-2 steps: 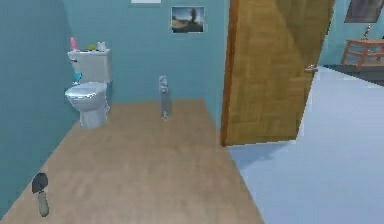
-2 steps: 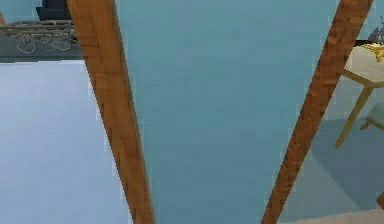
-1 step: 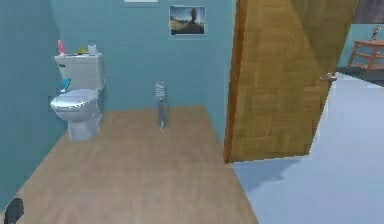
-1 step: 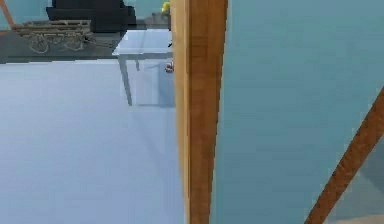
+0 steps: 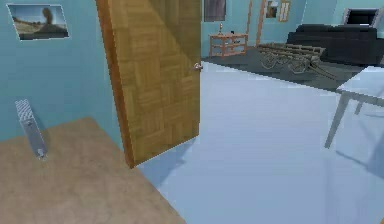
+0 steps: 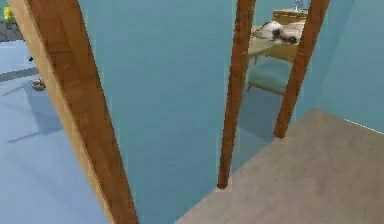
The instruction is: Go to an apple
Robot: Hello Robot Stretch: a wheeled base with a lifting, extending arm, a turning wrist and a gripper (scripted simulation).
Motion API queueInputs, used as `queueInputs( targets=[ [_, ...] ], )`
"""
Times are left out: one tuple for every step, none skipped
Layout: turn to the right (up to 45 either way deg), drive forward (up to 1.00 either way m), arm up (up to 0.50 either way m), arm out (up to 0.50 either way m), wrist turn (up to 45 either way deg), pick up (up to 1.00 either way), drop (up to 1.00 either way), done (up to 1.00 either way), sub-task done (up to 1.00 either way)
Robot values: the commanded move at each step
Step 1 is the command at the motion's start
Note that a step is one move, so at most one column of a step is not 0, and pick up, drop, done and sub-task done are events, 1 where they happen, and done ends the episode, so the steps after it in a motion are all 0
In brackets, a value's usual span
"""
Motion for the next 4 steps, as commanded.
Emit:
queueInputs(
  targets=[
    [0.0, 0.5, 0.0, 0.0, 0.0, 0.0, 0.0, 0.0, 0.0],
    [21.0, 0.0, 0.0, 0.0, 0.0, 0.0, 0.0, 0.0, 0.0],
    [0.0, 1.0, 0.0, 0.0, 0.0, 0.0, 0.0, 0.0, 0.0],
    [3.0, 0.0, 0.0, 0.0, 0.0, 0.0, 0.0, 0.0, 0.0]
  ],
)
